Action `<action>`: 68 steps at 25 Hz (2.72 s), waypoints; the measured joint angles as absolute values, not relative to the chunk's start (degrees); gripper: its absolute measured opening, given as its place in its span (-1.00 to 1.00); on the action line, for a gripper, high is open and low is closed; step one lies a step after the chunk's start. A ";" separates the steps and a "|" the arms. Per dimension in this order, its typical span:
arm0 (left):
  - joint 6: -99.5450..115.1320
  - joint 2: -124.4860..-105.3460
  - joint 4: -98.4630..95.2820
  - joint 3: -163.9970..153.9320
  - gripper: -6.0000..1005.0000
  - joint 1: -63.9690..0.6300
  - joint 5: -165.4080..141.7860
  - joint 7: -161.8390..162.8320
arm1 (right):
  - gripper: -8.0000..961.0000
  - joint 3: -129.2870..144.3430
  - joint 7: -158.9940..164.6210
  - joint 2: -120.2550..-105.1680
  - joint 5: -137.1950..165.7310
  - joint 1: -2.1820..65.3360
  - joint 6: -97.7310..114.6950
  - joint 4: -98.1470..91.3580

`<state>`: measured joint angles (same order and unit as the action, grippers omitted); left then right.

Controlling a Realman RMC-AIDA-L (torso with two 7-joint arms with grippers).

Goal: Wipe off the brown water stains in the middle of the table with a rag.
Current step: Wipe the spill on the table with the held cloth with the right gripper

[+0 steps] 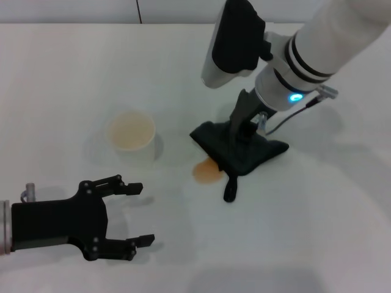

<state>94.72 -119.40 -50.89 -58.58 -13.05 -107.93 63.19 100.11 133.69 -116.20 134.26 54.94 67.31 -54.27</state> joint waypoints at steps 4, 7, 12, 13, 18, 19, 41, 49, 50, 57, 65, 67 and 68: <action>94.74 -119.42 -50.88 -59.79 0.77 -12.93 -106.74 63.13 | -0.92 101.83 133.73 -116.19 134.15 56.41 65.19 -52.03; 94.61 -119.44 -50.88 -59.84 0.77 -13.10 -106.70 63.12 | -0.92 104.76 133.75 -116.19 131.92 56.82 65.47 -52.14; 94.31 -119.45 -50.88 -59.86 0.77 -13.33 -106.69 63.11 | -0.92 110.27 133.77 -116.19 126.25 58.10 66.17 -52.63; 94.24 -119.44 -50.89 -59.86 0.77 -13.41 -106.67 63.10 | -0.92 111.13 133.77 -116.19 125.18 58.15 66.51 -53.20; 94.11 -119.44 -50.89 -59.86 0.77 -13.54 -106.65 63.10 | -0.92 115.12 133.71 -116.19 121.71 58.37 67.40 -55.39; 94.08 -119.45 -50.88 -59.86 0.77 -13.54 -106.64 63.10 | -0.92 116.10 133.69 -116.20 121.48 58.57 67.26 -55.43; 93.69 -119.44 -50.04 -59.85 0.77 -14.13 -106.47 63.02 | -0.92 111.10 133.87 -116.16 129.97 60.75 61.32 -47.72; 93.20 -119.36 -49.39 -59.85 0.77 -14.57 -105.60 62.19 | -0.92 118.50 133.81 -116.19 122.22 60.79 65.06 -53.08; 93.18 -119.36 -49.39 -59.85 0.77 -14.65 -105.60 62.16 | -0.92 119.41 133.80 -116.20 121.16 60.84 65.19 -53.50; 93.15 -119.35 -49.11 -59.91 0.77 -14.88 -105.60 62.13 | -0.92 121.76 133.85 -116.19 120.01 61.20 63.90 -53.49; 93.16 -119.27 -48.24 -59.94 0.77 -14.95 -105.60 61.82 | -0.92 115.46 133.89 -116.19 127.57 62.46 60.67 -48.29; 93.17 -119.26 -48.20 -59.95 0.77 -14.95 -105.60 61.81 | -0.92 114.83 133.89 -116.19 128.47 63.40 59.13 -46.07; 93.16 -119.26 -48.17 -59.94 0.77 -14.94 -105.60 61.80 | -0.92 114.67 133.90 -116.19 128.91 63.88 58.23 -44.91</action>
<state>93.16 -119.26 -48.17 -59.94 -14.94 -105.60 61.80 114.67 133.90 -116.19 128.91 63.88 58.23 -44.91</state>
